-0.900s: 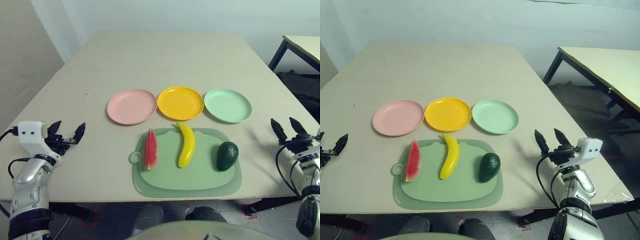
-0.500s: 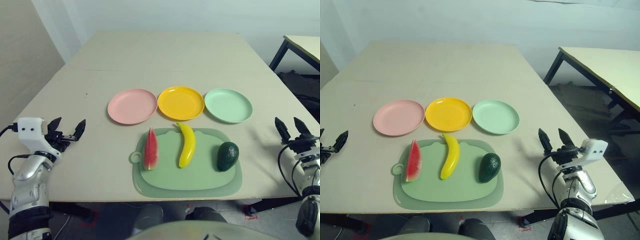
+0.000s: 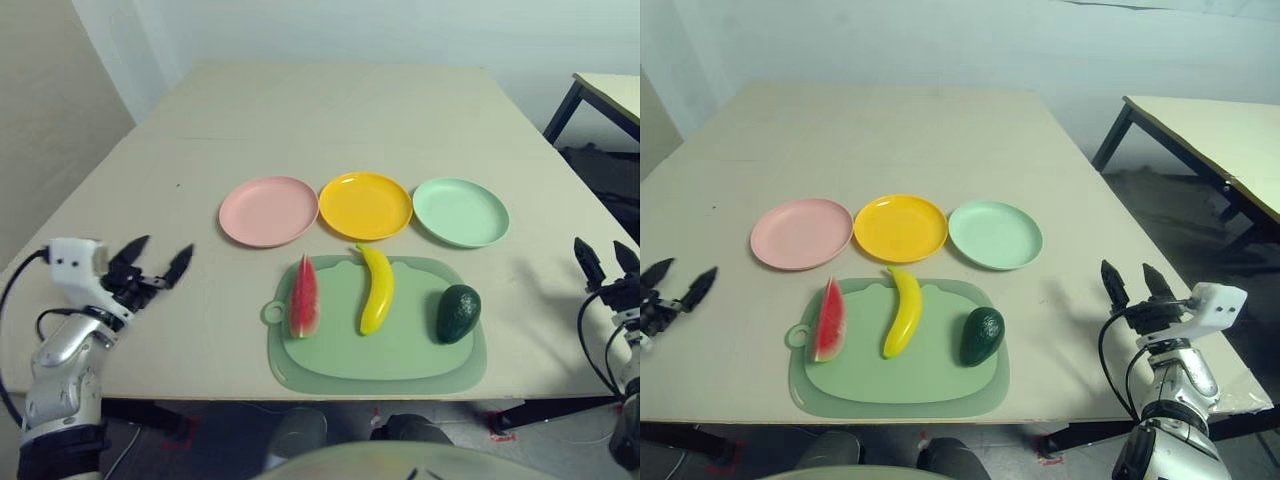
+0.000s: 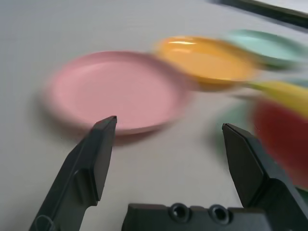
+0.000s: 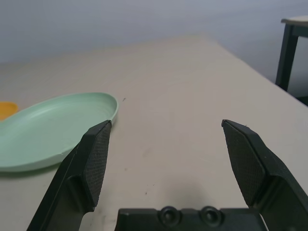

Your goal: Place the fruits into color-matched plates.

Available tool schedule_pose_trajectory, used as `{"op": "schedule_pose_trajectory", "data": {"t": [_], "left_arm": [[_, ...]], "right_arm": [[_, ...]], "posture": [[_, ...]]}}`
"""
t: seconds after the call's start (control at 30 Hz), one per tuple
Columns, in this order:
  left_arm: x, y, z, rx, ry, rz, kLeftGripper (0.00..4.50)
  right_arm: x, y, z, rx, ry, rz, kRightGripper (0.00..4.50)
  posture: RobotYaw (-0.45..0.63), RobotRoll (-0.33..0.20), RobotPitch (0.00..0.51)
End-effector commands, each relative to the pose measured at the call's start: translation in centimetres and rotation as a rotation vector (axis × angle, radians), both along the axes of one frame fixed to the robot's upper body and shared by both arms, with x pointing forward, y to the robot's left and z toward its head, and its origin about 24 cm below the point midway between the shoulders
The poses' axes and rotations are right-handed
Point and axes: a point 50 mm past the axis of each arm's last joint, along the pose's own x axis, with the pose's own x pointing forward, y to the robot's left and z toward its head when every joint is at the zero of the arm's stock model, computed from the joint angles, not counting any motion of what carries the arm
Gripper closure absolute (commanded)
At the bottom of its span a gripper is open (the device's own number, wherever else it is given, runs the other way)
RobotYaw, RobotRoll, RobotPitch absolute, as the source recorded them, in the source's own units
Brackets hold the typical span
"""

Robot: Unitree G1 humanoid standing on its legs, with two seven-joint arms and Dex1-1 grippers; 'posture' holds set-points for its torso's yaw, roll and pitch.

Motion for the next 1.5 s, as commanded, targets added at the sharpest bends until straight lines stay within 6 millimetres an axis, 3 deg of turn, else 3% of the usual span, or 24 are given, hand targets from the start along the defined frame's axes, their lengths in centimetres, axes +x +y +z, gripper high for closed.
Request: {"op": "schedule_pose_trajectory", "data": {"t": [0.03,0.2,0.33,0.43,0.5,0.6,0.7,0.8,0.97,1.2,1.5], "left_arm": [[-0.2,-0.8,1.1,0.033,0.035,-0.179,0.03],[0.3,-1.0,3.7,0.124,0.002,-0.347,0.03],[0.3,-1.6,4.1,0.161,-0.01,-0.412,0.03],[0.5,-2.1,4.1,0.158,-0.029,-0.416,0.03],[0.7,-2.2,3.9,0.159,-0.032,-0.415,0.03],[0.8,-2.3,3.5,0.157,-0.03,-0.411,0.03],[0.8,-2.4,3.2,0.158,-0.023,-0.416,0.03],[0.9,-2.3,3.3,0.162,-0.023,-0.42,0.03],[0.4,-1.8,3.8,0.193,-0.026,-0.419,0.03],[-1.4,-1.5,3.8,0.219,-0.015,-0.386,0.03],[-2.4,-2.1,3.5,0.226,-0.013,-0.368,0.03]], "right_arm": [[-0.2,-0.7,1.6,-0.088,0.016,0.098,0.0],[0.1,-2.1,5.7,-0.346,0.088,0.138,0.0],[-0.1,-2.1,9.1,-0.512,0.092,0.171,0.0],[-1.3,-2.2,11.7,-0.69,0.11,0.192,0.0],[-2.0,-1.2,12.9,-0.862,0.085,0.226,0.0],[-1.7,0.6,13.7,-0.863,0.083,0.291,0.0],[-0.7,4.4,14.8,-0.908,0.072,0.487,0.0],[0.6,8.3,15.1,-0.978,0.056,0.697,0.0],[2.2,12.3,14.9,-1.068,0.069,0.965,0.0],[3.4,15.0,13.9,-1.194,0.22,1.28,0.0],[4.9,19.0,14.0,-1.306,0.301,1.535,0.0]], "posture": [[0.06,0.0,0.005],[0.0,0.0,0.013],[-0.02,0.0,0.011],[-0.02,0.0,0.009],[-0.03,0.0,0.008],[-0.03,0.0,0.008],[-0.06,0.0,0.003],[-0.06,0.0,0.002],[-0.02,0.0,0.0],[0.06,0.0,0.0],[0.14,0.0,0.005]]}}
